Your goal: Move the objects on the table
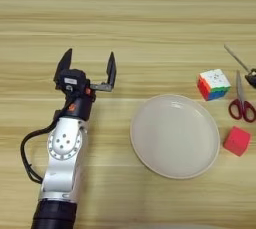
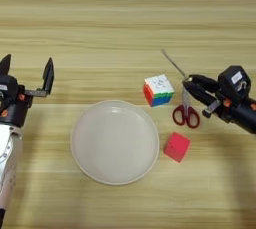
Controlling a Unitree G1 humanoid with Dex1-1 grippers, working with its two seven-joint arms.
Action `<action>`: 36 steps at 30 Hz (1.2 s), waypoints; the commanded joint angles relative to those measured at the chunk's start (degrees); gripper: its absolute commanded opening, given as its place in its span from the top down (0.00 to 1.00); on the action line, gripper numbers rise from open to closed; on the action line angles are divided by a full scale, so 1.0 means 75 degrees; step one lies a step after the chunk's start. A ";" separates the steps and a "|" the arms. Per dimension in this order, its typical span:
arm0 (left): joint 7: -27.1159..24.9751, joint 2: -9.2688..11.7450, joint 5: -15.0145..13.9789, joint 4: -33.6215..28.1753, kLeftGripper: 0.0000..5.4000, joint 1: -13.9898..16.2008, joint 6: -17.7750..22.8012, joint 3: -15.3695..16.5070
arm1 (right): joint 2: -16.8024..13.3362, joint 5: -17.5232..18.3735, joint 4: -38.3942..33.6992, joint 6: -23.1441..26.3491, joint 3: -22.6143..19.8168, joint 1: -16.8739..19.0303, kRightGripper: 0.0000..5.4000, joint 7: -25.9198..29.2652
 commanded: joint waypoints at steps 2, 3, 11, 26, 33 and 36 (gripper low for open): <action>-0.0013 0.0011 0.0008 0.0053 0.00 -0.0079 -0.0051 0.0003 | -0.0258 -0.0282 0.0489 -0.0883 0.0089 0.0346 0.84 0.0584; -0.0012 0.0012 0.0007 0.0052 0.00 -0.0077 -0.0049 0.0005 | -0.0273 -0.0344 0.0616 -0.0966 0.0122 0.0364 0.84 0.0625; -0.0026 0.0027 -0.0013 0.0063 0.00 -0.0072 -0.0066 0.0029 | -0.0412 -0.0932 0.2018 -0.1947 0.0508 0.0551 0.84 0.1140; -0.0099 0.0049 -0.0050 0.0046 0.00 -0.0080 -0.0072 0.0068 | -0.0641 -0.1679 0.2969 -0.2900 0.1065 0.0874 0.84 0.1581; -0.0111 0.0048 -0.0050 0.0045 0.00 -0.0079 -0.0082 0.0081 | -0.0691 -0.1891 0.3004 -0.2932 0.1218 0.0869 0.84 0.1535; -0.0115 0.0046 -0.0049 0.0056 0.00 -0.0083 -0.0091 0.0082 | -0.0678 -0.1950 0.3003 -0.2948 0.1272 0.0869 0.84 0.1519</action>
